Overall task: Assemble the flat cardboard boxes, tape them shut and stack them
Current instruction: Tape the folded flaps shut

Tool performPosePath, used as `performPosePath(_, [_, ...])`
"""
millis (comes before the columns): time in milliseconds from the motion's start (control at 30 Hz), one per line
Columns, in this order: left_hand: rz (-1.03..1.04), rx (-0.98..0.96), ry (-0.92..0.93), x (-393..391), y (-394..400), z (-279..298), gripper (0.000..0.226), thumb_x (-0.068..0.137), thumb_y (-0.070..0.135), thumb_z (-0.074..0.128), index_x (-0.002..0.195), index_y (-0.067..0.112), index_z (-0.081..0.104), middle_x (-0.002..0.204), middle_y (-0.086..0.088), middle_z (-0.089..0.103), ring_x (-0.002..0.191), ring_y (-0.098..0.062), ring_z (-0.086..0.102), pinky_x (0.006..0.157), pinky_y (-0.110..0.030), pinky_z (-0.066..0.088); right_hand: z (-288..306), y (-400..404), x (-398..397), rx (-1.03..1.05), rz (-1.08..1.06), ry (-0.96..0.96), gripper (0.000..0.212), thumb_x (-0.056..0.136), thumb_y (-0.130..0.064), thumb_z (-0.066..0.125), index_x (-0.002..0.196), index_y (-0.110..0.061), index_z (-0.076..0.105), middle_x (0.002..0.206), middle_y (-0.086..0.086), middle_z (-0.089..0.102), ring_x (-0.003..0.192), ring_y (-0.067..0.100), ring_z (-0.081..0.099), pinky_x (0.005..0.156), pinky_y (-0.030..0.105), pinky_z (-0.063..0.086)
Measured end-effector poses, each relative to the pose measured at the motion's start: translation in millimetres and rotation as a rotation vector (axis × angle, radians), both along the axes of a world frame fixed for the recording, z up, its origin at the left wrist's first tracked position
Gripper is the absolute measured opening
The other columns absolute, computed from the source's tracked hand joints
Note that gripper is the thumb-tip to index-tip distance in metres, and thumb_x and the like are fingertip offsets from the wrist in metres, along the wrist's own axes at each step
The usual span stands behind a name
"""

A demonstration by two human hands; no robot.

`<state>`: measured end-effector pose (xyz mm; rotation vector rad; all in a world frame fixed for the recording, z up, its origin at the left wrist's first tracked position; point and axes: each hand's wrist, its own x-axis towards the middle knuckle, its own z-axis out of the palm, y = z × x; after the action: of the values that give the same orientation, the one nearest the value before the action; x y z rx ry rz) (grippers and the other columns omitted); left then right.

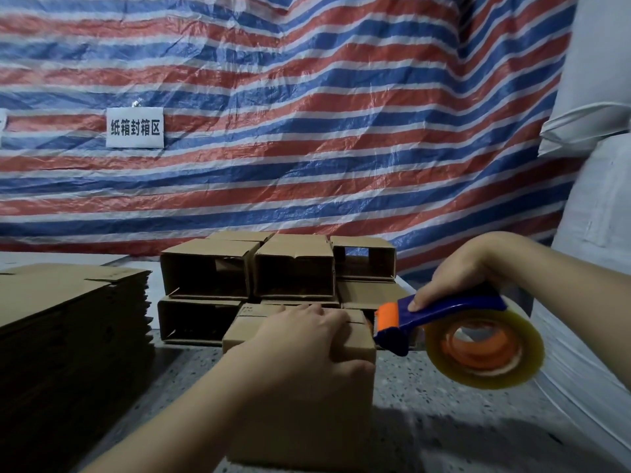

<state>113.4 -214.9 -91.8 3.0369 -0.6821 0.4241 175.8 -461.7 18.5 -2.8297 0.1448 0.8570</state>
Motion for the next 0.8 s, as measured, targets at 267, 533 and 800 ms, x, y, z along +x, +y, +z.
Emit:
performPosePath(267, [-0.129, -0.052, -0.134, 1.1, -20.1, -13.3, 0.068, 0.088, 0.075, 0.040, 0.143, 0.036, 0.033, 0.148, 0.002, 0.042, 0.131, -0.020, 0.044, 0.104, -0.037, 0.039, -4.2, -3.9, 1.4, 0.020, 0.000, -0.019, 0.069, 0.077, -0.070, 0.070, 0.118, -0.015, 0.067, 0.092, 0.003, 0.077, 0.078, 0.015, 0.073, 0.073, 0.026, 0.057])
performPosePath(533, [-0.132, -0.059, -0.150, 0.3, -18.1, -13.2, 0.071, 0.089, 0.076, 0.035, 0.144, 0.031, 0.037, 0.151, 0.002, 0.041, 0.136, -0.020, 0.040, 0.107, -0.039, 0.037, 10.1, -38.2, -17.8, 0.216, -0.048, -0.028, 0.070, 0.069, -0.063, 0.072, 0.117, -0.013, 0.067, 0.092, 0.007, 0.076, 0.073, 0.016, 0.072, 0.065, 0.027, 0.057])
performPosePath(800, [-0.144, -0.063, -0.209, 5.2, -19.0, -17.5, 0.067, 0.088, 0.075, 0.038, 0.138, 0.031, 0.041, 0.139, 0.002, 0.050, 0.125, -0.020, 0.049, 0.098, -0.037, 0.043, 0.0, 16.2, -24.0, -0.287, 0.063, -0.106, 0.056, 0.081, -0.070, 0.065, 0.109, -0.022, 0.064, 0.100, 0.002, 0.074, 0.086, 0.015, 0.072, 0.069, 0.024, 0.054])
